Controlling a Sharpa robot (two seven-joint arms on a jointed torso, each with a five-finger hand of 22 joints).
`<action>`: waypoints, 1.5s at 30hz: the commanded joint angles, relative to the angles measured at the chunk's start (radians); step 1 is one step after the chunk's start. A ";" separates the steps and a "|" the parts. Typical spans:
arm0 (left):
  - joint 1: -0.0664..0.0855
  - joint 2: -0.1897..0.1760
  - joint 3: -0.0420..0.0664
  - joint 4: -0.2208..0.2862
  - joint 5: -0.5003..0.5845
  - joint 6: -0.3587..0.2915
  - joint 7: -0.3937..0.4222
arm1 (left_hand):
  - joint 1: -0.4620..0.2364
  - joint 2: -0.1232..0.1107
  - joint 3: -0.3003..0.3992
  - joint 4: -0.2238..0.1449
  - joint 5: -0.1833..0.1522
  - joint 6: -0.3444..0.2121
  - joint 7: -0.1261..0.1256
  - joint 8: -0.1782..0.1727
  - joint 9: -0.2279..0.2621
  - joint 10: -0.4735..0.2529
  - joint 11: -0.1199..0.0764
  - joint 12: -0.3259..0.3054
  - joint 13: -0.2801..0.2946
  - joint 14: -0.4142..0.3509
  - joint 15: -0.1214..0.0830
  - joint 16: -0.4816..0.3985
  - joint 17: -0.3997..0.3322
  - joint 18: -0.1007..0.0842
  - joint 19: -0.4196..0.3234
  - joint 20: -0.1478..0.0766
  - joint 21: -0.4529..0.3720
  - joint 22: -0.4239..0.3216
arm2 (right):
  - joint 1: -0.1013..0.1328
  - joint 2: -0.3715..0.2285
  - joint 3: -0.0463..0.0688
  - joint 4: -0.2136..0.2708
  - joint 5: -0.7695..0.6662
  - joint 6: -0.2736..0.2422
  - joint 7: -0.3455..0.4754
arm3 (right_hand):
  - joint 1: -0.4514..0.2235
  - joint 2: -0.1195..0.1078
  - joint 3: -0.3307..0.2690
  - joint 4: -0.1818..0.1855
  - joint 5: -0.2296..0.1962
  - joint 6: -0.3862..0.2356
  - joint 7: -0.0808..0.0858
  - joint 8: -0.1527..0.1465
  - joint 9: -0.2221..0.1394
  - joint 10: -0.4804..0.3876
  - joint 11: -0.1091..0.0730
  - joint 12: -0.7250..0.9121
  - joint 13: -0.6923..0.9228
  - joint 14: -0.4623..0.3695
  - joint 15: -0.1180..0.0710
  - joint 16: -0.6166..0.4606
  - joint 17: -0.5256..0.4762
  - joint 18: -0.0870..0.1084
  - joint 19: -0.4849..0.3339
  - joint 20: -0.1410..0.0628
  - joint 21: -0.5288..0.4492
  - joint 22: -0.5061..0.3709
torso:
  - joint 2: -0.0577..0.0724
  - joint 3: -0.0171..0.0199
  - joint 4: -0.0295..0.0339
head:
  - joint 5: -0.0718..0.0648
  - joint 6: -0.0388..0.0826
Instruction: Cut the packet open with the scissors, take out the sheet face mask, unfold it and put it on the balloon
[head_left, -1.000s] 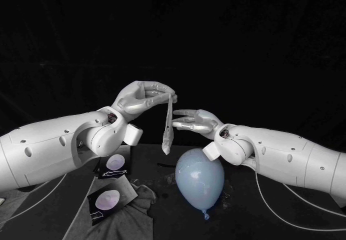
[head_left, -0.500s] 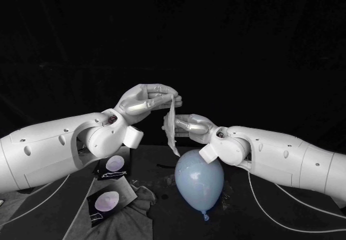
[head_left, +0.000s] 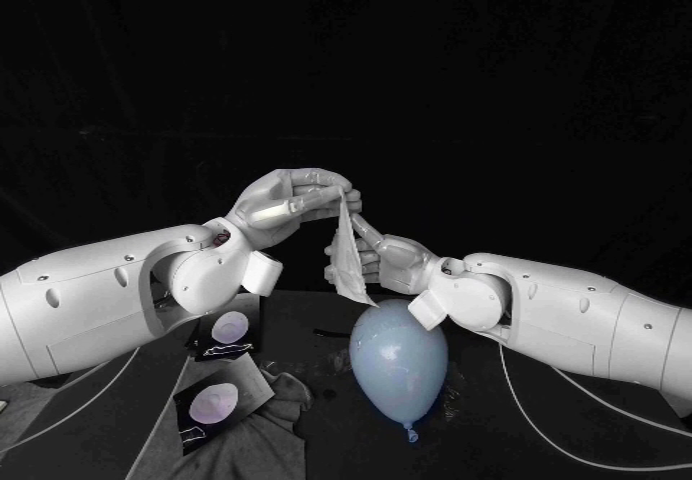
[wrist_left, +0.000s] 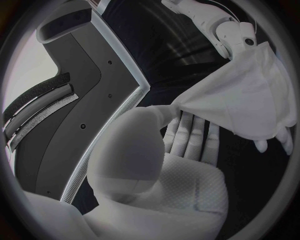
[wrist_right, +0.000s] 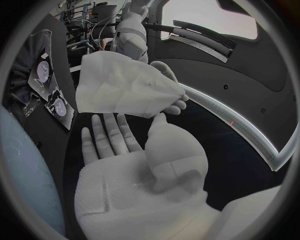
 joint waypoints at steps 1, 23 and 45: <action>0.002 0.000 0.001 0.001 0.026 0.033 0.003 | 0.001 0.012 0.002 0.008 0.003 -0.013 0.000 0.011 0.090 -0.007 -0.002 -0.002 0.000 -0.007 0.002 -0.008 -0.003 -0.007 -0.011 0.000 -0.007 -0.001 | 0.000 -0.003 0.000 0.002 0.057 0.048 -0.011 | -0.018 0.030 -0.024 0.001 -0.003 0.012 0.098 0.004 -0.001 0.016 -0.004 0.004 -0.001 0.046 -0.005 0.013 0.008 0.013 0.012 0.001 0.007 0.000 | 0.000 0.0002 -0.0008 | -0.002 0.001; 0.002 -0.004 0.001 -0.011 0.049 0.042 0.005 | 0.005 0.013 0.004 0.010 0.003 -0.032 0.004 0.032 0.116 -0.011 -0.001 -0.001 0.000 -0.004 0.002 -0.017 -0.010 -0.011 -0.027 0.000 -0.014 -0.003 | -0.002 -0.035 -0.001 0.035 0.051 -0.036 0.036 | 0.287 -0.019 -0.085 -0.100 -0.003 0.138 0.045 0.040 -0.019 0.213 -0.066 0.059 0.036 0.294 -0.074 0.129 0.069 0.069 0.210 -0.001 0.033 0.031 | -0.001 0.0003 -0.0003 | -0.007 0.009; 0.001 0.002 0.001 -0.023 0.050 0.057 -0.007 | 0.005 0.009 0.006 0.010 0.003 -0.036 0.001 0.039 0.125 -0.015 0.001 -0.002 -0.001 -0.006 0.004 -0.022 -0.014 -0.016 -0.042 0.000 -0.021 -0.005 | -0.003 -0.058 -0.001 0.074 -0.054 -0.178 0.074 | 0.721 0.057 -0.118 -0.397 -0.001 0.312 -0.023 0.087 -0.040 0.309 -0.143 0.139 0.094 0.380 -0.134 0.281 0.196 0.074 0.392 -0.039 0.084 0.034 | 0.000 -0.0001 0.0010 | -0.013 0.010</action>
